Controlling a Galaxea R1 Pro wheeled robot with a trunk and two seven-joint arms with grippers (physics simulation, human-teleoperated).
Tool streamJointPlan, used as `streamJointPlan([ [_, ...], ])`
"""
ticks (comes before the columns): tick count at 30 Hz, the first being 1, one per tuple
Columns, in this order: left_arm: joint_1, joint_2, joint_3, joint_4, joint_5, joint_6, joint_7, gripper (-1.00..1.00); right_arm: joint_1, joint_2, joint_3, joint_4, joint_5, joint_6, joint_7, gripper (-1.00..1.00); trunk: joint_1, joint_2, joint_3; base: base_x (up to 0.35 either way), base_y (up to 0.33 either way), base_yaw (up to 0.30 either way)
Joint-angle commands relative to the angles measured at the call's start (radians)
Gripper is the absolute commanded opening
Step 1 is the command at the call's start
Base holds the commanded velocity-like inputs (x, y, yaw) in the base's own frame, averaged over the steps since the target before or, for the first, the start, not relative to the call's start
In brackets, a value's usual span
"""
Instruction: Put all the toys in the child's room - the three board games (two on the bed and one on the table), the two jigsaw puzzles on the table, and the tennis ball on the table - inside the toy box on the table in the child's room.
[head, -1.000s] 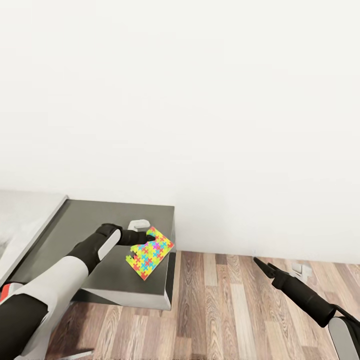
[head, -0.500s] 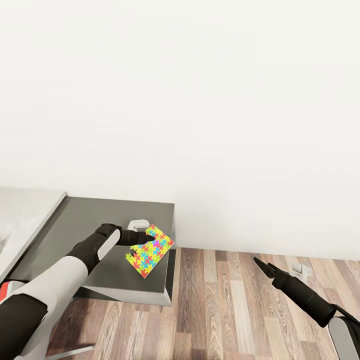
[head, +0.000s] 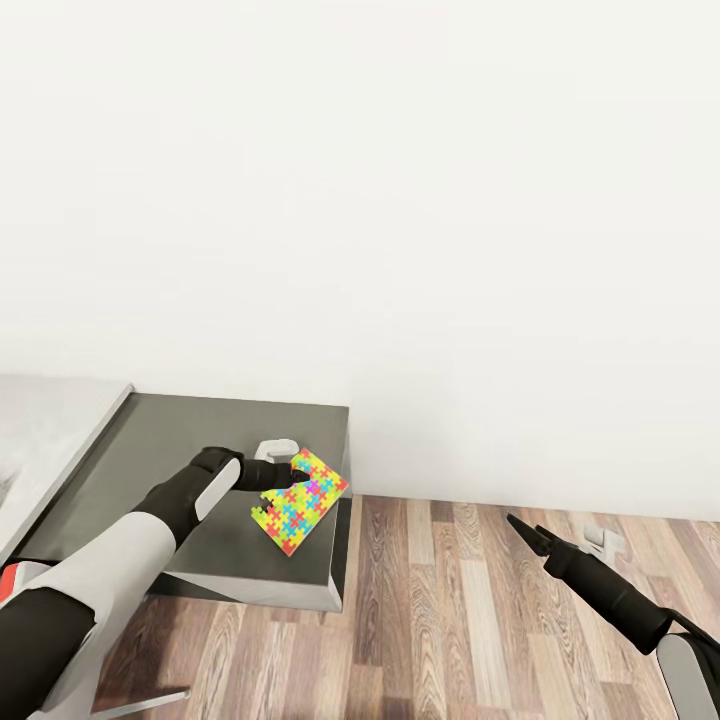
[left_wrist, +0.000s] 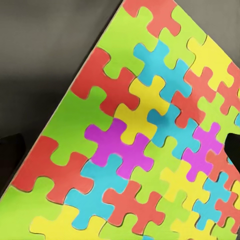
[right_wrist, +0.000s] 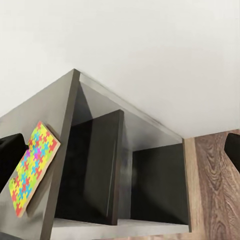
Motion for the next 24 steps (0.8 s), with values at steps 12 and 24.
streamJointPlan([
  [12,0.0,0.003,-0.005,0.0,0.001,0.006,-0.099,1.0,-0.001,0.0,-0.001,0.0,-0.006,0.007,0.001,1.0,0.001,-0.001,-0.002,0.0,-0.019,0.0],
  [24,0.0,0.006,-0.006,0.0,0.001,0.009,-0.126,1.0,-0.001,0.001,-0.001,0.0,-0.006,0.006,0.001,1.0,0.001,-0.001,-0.002,0.0,-0.019,0.0],
])
